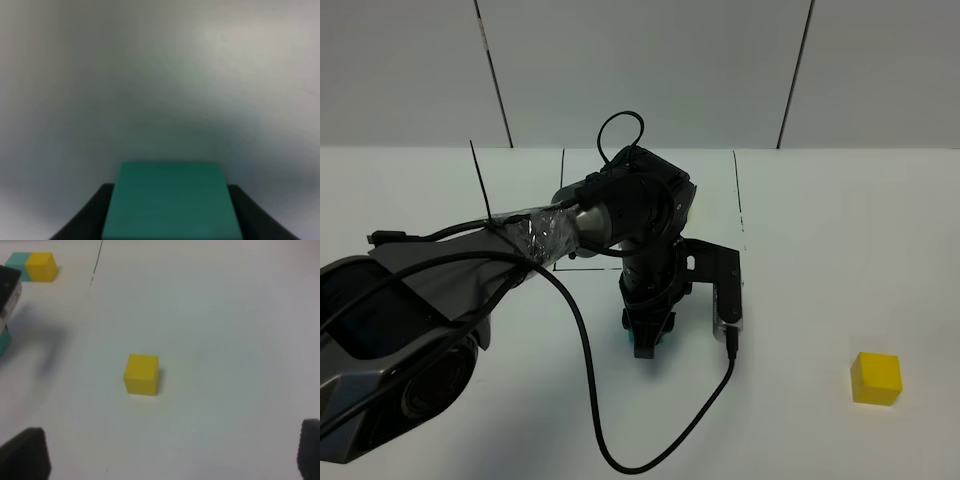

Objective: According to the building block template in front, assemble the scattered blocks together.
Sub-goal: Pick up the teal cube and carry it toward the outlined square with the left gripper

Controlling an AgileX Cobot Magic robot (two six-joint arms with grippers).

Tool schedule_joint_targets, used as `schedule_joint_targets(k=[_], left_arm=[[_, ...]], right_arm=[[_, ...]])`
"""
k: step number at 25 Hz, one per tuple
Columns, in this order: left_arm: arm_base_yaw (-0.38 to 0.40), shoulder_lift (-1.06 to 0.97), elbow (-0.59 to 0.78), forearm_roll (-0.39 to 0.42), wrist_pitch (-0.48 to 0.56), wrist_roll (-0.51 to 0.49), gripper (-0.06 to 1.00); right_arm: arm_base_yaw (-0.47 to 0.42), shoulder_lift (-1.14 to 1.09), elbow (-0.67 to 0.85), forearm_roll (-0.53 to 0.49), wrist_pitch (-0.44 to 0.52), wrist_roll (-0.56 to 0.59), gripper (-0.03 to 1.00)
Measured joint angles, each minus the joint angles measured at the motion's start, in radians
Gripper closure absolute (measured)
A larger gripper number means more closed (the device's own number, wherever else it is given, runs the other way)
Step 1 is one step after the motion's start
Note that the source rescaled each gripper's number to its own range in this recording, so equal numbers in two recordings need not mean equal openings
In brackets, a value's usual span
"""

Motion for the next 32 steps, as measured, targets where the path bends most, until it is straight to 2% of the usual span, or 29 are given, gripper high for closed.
schedule_joint_targets(k=[20, 21, 22, 23, 28, 30, 32], left_arm=[[0.000, 0.005, -0.005, 0.007, -0.008, 0.004, 0.94], [0.000, 0.006, -0.007, 0.007, -0.007, 0.004, 0.92], [0.000, 0.008, -0.008, 0.007, -0.005, 0.004, 0.89], [0.000, 0.011, -0.009, 0.007, -0.004, 0.003, 0.81], [0.000, 0.020, -0.038, 0.009, 0.028, -0.053, 0.25], [0.000, 0.020, -0.062, 0.022, 0.034, -0.081, 0.09], [-0.003, 0.020, -0.091, 0.035, 0.053, -0.099, -0.01]], right_arm=[[0.000, 0.000, 0.000, 0.000, 0.000, 0.000, -0.03], [0.000, 0.000, 0.000, 0.000, 0.000, 0.000, -0.03], [0.000, 0.000, 0.000, 0.000, 0.000, 0.000, -0.03], [0.000, 0.000, 0.000, 0.000, 0.000, 0.000, -0.03], [0.000, 0.000, 0.000, 0.000, 0.000, 0.000, -0.03], [0.000, 0.000, 0.000, 0.000, 0.000, 0.000, -0.03], [0.000, 0.000, 0.000, 0.000, 0.000, 0.000, -0.03]])
